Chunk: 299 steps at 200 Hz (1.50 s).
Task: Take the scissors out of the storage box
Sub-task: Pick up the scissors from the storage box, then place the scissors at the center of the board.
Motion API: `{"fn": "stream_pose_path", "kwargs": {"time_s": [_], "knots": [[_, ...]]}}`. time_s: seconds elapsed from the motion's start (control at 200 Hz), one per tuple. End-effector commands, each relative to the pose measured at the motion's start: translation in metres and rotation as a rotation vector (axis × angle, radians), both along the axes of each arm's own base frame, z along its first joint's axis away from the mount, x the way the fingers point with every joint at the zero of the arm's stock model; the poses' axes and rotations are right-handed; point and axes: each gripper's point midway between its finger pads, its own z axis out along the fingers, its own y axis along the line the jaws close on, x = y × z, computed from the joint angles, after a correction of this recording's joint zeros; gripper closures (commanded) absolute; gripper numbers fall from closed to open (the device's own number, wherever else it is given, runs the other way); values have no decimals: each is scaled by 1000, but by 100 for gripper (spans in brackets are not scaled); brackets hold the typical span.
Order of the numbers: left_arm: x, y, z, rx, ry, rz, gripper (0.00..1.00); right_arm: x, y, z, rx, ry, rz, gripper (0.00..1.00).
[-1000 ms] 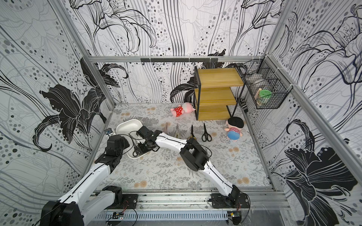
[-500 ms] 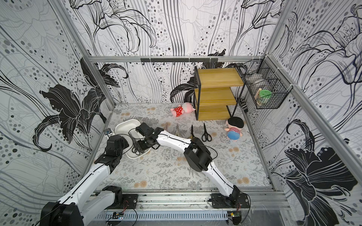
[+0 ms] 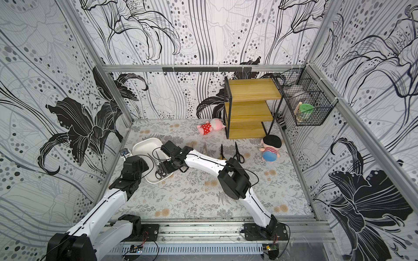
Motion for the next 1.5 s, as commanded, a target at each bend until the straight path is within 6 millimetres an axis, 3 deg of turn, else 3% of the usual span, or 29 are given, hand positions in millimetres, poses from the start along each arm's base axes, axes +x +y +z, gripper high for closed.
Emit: {"fn": "stream_pose_path", "kwargs": {"time_s": [0.0, 0.205, 0.43, 0.611, 0.636, 0.826, 1.066, 1.422, 1.492], "knots": [[9, 1, 26, -7, -93, 15, 100, 0, -28, 33, -16, -55, -40, 100], [13, -1, 27, -10, -96, 6, 100, -21, -78, 37, -76, -35, -99, 100], [16, -5, 25, -14, -90, -17, 100, -49, -160, -3, -183, 119, -266, 100], [16, -4, 27, -2, -92, -19, 100, -80, -214, -32, -294, 212, -342, 100], [16, -4, 27, 0, -91, -20, 100, -84, -221, -28, -291, 209, -348, 100], [17, -4, 27, 0, -91, -19, 100, -101, -275, -50, -343, 303, -448, 100], [16, -4, 25, 5, -84, -19, 100, -122, -306, -70, -421, 370, -504, 100], [16, -3, 26, 6, -85, -17, 100, -129, -324, -85, -482, 406, -555, 100], [16, -2, 26, 8, -85, -15, 100, -129, -326, -87, -496, 409, -549, 96]]}}
